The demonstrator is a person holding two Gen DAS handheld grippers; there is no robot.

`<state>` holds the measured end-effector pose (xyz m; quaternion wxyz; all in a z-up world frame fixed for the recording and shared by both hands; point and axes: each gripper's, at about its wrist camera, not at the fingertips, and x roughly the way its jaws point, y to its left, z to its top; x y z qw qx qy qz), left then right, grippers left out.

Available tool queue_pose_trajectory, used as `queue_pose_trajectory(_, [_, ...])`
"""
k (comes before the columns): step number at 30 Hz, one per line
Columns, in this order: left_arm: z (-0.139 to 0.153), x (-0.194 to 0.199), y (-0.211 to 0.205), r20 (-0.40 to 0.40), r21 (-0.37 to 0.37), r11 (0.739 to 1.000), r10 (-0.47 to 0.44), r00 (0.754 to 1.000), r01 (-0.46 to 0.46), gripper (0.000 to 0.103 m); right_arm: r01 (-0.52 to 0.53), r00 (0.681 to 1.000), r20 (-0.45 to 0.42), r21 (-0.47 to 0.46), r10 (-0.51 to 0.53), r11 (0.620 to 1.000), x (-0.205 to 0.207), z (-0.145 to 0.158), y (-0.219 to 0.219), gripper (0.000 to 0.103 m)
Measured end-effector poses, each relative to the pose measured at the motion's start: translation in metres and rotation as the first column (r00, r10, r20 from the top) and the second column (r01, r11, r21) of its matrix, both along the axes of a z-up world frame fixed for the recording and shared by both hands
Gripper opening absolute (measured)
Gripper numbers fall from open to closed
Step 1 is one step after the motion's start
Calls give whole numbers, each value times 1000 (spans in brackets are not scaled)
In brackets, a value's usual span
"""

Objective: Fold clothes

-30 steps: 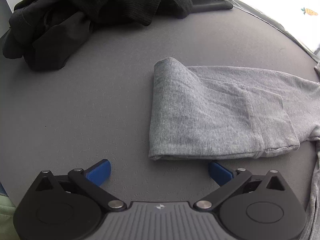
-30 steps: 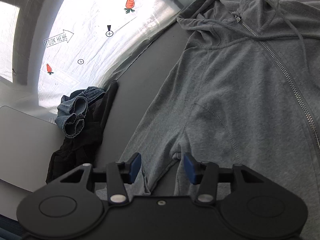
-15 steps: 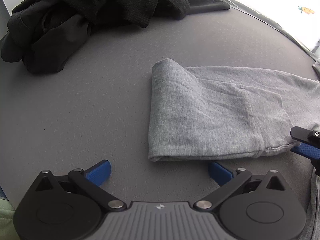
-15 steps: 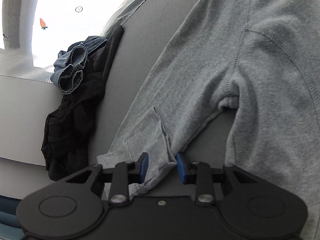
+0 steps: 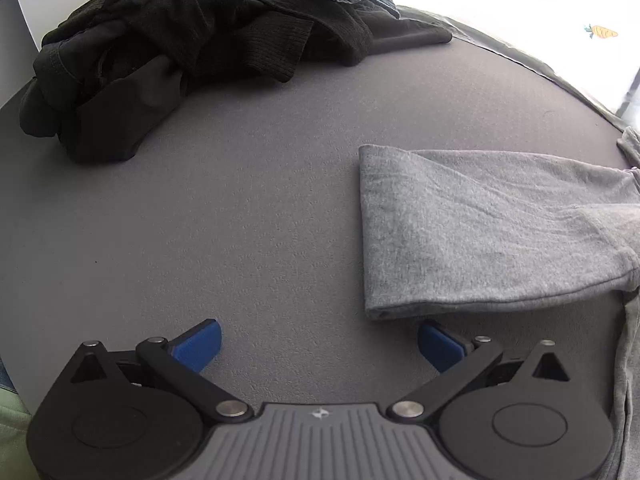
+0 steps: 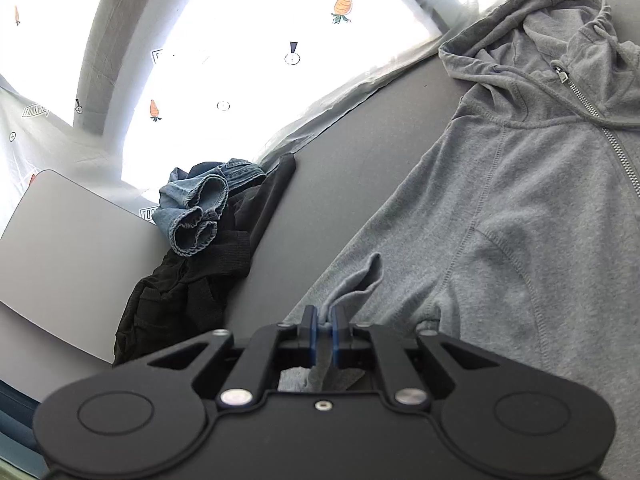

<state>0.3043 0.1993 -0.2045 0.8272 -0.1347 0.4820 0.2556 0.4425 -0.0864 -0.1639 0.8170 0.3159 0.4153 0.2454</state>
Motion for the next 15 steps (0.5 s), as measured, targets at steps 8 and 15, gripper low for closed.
queue_pose_trajectory(8, [28, 4, -111, 81, 47, 983, -180, 980, 176, 103, 129, 990, 58, -48, -127, 990, -17, 18, -100, 8])
queue_pose_trajectory(15, [11, 13, -192, 41, 29, 955, -296, 954, 295, 103, 183, 983, 44, -103, -180, 978, -45, 10, -179, 8])
